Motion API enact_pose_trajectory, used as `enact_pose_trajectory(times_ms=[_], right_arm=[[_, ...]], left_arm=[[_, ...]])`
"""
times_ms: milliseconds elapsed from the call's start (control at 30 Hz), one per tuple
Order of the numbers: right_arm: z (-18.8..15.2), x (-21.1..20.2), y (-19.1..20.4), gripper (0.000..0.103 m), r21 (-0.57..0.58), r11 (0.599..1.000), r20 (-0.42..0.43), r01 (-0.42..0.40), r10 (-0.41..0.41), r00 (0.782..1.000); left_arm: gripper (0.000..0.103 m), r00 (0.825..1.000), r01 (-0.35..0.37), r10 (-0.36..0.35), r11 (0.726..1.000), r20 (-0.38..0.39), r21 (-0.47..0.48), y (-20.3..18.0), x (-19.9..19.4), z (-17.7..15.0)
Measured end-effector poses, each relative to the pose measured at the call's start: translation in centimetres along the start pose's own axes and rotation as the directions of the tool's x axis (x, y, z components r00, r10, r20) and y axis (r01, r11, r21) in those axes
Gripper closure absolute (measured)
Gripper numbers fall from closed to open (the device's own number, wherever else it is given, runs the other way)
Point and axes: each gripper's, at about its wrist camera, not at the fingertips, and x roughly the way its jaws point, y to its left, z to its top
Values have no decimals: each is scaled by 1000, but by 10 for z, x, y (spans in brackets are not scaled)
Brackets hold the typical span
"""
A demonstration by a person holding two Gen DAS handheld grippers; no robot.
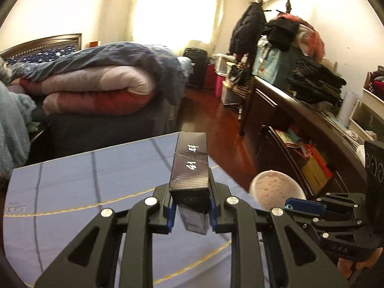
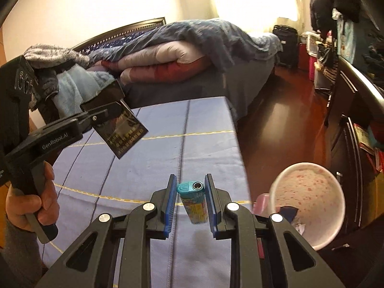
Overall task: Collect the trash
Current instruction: 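Carry the box and lighter over the wastebasket and open both tools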
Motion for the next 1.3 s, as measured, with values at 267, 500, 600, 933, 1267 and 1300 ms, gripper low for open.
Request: enact_pose_trajectory(times_ms=[267, 500, 600, 933, 1267, 1300], right_arm=[[1, -31, -47, 79, 53, 996, 54, 75, -78, 995], [0, -53, -98, 79, 116, 979, 84, 166, -176, 981], [-1, -58, -120, 79, 150, 969, 85, 197, -211, 974], [-21, -55, -185, 79, 263, 921, 35, 286, -306, 951], [-41, -13, -237, 78, 353, 871, -53, 342, -346, 937], [-41, -8, -241, 78, 359, 868, -55, 343, -347, 936]], left_arm=[[81, 994, 108, -107, 993, -25, 50, -59, 26, 10], [81, 978, 205, -200, 974, -64, 96, -114, 60, 16], [81, 968, 245, -236, 963, -87, 112, -138, 78, 18], [81, 936, 328, -303, 936, -180, 127, -199, 140, 8], [59, 906, 323, -293, 945, -307, 51, -224, 215, -20], [58, 905, 315, -289, 948, -313, 36, -221, 220, -23]])
